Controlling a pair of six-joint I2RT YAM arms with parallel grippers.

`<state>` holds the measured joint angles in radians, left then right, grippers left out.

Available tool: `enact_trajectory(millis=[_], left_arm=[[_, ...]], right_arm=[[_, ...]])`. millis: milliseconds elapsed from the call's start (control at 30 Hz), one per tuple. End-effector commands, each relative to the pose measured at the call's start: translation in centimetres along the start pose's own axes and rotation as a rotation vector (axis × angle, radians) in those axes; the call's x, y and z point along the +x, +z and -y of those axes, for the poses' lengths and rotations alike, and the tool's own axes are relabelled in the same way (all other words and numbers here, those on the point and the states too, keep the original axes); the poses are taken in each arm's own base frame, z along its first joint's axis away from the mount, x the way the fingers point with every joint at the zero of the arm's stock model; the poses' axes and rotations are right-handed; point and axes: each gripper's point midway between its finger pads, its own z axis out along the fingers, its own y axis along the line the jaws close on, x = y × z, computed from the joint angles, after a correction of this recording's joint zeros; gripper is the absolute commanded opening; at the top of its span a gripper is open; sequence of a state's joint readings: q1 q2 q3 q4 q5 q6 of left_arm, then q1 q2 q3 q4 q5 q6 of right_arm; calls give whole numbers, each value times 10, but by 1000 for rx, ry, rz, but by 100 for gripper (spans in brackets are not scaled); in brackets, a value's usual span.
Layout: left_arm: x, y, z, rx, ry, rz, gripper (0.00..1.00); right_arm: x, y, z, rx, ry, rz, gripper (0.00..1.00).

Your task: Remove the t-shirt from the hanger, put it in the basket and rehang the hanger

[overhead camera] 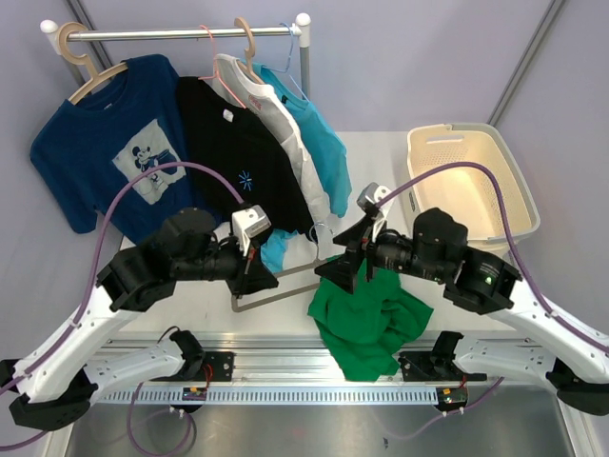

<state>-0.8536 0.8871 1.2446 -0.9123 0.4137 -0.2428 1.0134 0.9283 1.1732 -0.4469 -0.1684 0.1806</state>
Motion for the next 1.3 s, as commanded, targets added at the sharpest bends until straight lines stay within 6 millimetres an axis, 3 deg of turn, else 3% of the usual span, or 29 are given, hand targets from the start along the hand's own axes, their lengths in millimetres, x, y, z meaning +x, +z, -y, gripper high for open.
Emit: enact_trajectory(millis=[0, 133, 300, 400, 567, 767, 900, 1000, 1033, 1133, 1167, 1267], left_arm=[[-11, -17, 1, -35, 10, 96, 0], [-14, -32, 0, -74, 1, 143, 0], [-17, -54, 1, -113, -13, 216, 0], [-22, -72, -5, -182, -32, 265, 0], [-29, -98, 9, -160, -44, 344, 0], [-26, -121, 13, -177, -51, 400, 0], [-26, -129, 18, -159, -56, 425, 0], [-25, -134, 20, -154, -53, 440, 0], [-25, -137, 21, -155, -52, 445, 0], [-21, -142, 21, -157, -53, 448, 0], [-21, -142, 22, -157, -52, 449, 0], [-18, -147, 23, -152, -50, 461, 0]], right_arm=[[-26, -26, 0, 36, -14, 113, 91], [-29, -47, 6, 84, 2, 162, 97], [-8, -65, 34, 229, -3, 154, 96], [16, -61, 49, 294, 14, 91, 91], [51, -45, 65, 342, 44, 31, 79], [77, -30, 69, 323, 70, 45, 71], [89, -16, 78, 351, 77, 17, 59], [92, -11, 86, 389, 82, 16, 43], [89, -11, 87, 396, 81, 29, 32], [86, -10, 86, 383, 74, 59, 16], [85, -11, 86, 385, 77, 67, 0], [80, -15, 84, 376, 81, 94, 0]])
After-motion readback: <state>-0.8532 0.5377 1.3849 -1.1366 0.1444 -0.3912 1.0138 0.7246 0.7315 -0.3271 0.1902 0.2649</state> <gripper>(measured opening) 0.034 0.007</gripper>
